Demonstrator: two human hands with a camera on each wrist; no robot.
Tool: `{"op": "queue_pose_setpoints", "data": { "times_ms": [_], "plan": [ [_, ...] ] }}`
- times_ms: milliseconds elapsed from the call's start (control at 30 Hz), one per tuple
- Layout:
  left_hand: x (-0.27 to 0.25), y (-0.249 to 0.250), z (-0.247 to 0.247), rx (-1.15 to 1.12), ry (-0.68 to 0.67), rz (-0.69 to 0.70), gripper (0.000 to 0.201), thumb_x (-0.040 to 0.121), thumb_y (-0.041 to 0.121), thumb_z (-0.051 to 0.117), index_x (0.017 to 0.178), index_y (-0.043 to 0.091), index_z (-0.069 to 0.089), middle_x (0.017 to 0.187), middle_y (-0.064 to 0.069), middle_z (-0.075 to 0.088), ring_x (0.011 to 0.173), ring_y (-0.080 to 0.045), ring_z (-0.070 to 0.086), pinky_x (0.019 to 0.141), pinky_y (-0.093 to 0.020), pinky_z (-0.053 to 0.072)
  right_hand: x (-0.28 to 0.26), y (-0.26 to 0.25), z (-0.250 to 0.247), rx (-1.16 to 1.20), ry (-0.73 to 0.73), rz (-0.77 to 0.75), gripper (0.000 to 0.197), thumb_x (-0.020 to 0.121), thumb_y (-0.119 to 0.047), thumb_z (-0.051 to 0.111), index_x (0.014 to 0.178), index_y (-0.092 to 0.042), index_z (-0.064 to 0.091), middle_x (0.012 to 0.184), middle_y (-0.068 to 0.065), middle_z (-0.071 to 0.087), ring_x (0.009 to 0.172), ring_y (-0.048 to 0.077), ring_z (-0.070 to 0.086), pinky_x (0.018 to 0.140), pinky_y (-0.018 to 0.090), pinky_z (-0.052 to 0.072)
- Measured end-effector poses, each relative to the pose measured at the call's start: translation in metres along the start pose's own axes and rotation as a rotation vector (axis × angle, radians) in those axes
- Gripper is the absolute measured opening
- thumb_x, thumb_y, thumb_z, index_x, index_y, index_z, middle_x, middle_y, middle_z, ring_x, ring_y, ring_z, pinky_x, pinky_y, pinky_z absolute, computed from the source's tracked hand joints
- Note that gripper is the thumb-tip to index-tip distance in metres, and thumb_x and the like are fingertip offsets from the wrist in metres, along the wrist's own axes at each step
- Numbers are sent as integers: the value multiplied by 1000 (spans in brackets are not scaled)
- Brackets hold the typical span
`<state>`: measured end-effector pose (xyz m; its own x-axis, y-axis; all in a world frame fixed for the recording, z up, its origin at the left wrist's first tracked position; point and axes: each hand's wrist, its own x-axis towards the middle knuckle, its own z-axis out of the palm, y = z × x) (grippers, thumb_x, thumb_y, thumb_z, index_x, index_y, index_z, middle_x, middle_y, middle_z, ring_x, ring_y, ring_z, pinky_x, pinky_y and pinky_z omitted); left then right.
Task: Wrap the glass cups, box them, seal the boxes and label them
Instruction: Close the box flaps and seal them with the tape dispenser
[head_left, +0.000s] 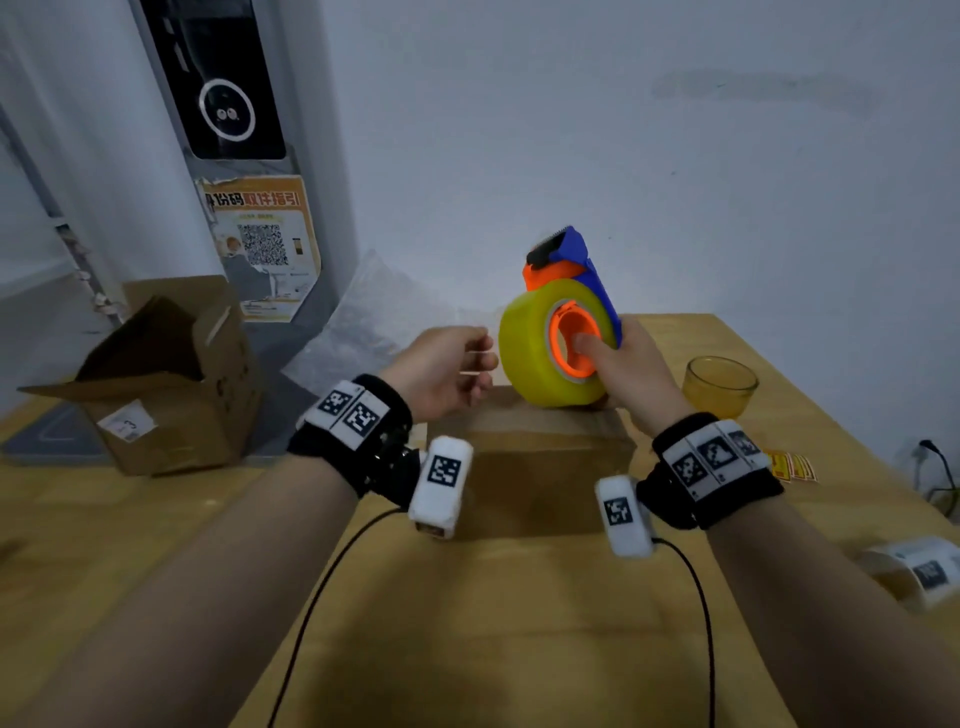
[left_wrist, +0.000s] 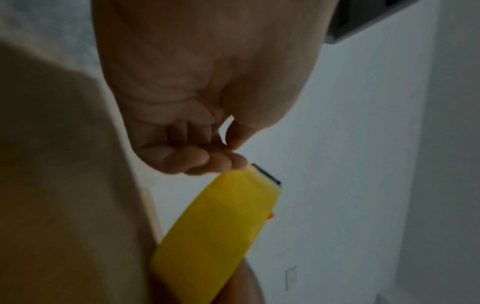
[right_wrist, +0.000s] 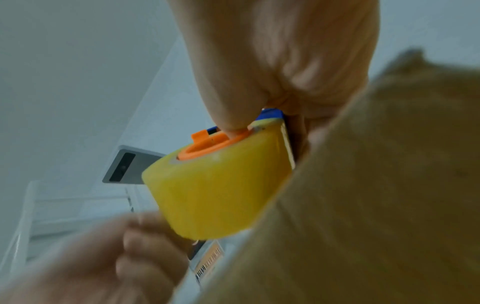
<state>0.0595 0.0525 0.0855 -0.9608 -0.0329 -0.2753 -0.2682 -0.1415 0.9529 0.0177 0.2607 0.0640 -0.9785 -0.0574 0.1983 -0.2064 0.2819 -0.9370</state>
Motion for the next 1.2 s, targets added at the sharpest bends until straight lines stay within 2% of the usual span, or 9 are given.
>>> {"op": "queue_pose_setpoints", "data": {
  "times_ms": [67,167,267,433,600,767,900,1100,1200],
  "plan": [
    [-3,-19,1,-118,47,-38,27,109,29,44,87,14,50,70,-7,65,57,-20,63,49,-27,54,0,-8,-7,-3,-2,-10,28,98,-32,65,120,-20,52,106,0,64,98,19,65,80,36,54],
    [-8,-24,-1,-276,20,-65,20,109,24,46,109,5,52,103,-27,69,89,-37,71,76,-42,64,0,-22,-17,-173,62,-133,31,100,-31,63,123,-22,46,104,-1,63,94,22,64,79,43,53],
    [-12,-25,0,-299,-1,-50,22,109,22,46,118,2,52,107,-29,69,94,-39,71,79,-42,63,-3,-27,-21,-457,157,-305,40,98,-25,66,132,-19,44,120,6,59,99,29,58,78,38,43],
    [-15,-29,-9,-238,111,43,26,106,27,52,114,3,60,108,-20,73,103,-37,72,89,-42,59,-13,-17,-15,-888,145,-440,47,96,-20,66,137,-19,44,128,11,51,101,39,53,91,43,40],
    [-28,-29,-16,-188,126,55,32,105,34,54,107,4,66,101,-15,77,99,-32,73,90,-40,59,-17,-7,-15,-598,124,-348,55,94,-26,71,142,-31,46,131,6,61,116,35,56,99,48,48],
    [-39,-25,-15,-141,80,48,37,101,42,60,112,7,68,98,-5,80,93,-28,75,85,-38,59,-24,3,-12,-474,180,-288,56,95,-16,67,146,-26,46,141,2,57,124,31,56,99,43,49],
    [-38,-25,-13,-135,92,73,16,102,27,63,110,15,68,85,3,78,83,-21,73,81,-35,59,-26,6,-14,-399,192,-253,56,96,-14,66,146,-27,45,139,1,58,119,26,59,90,35,50],
    [-35,-27,-15,-70,103,88,15,101,24,63,97,12,70,75,1,71,71,-18,68,70,-30,62,-26,13,-8,-97,208,-74,50,90,-19,77,135,-21,55,116,-4,64,102,17,62,76,28,47],
    [-32,-29,-16,0,179,110,15,99,21,64,89,11,69,65,0,53,51,-12,51,47,-23,50,-27,18,-2,-10,185,-32,46,84,-22,82,123,-20,58,103,-3,69,95,19,67,72,30,51]
  ]
}}
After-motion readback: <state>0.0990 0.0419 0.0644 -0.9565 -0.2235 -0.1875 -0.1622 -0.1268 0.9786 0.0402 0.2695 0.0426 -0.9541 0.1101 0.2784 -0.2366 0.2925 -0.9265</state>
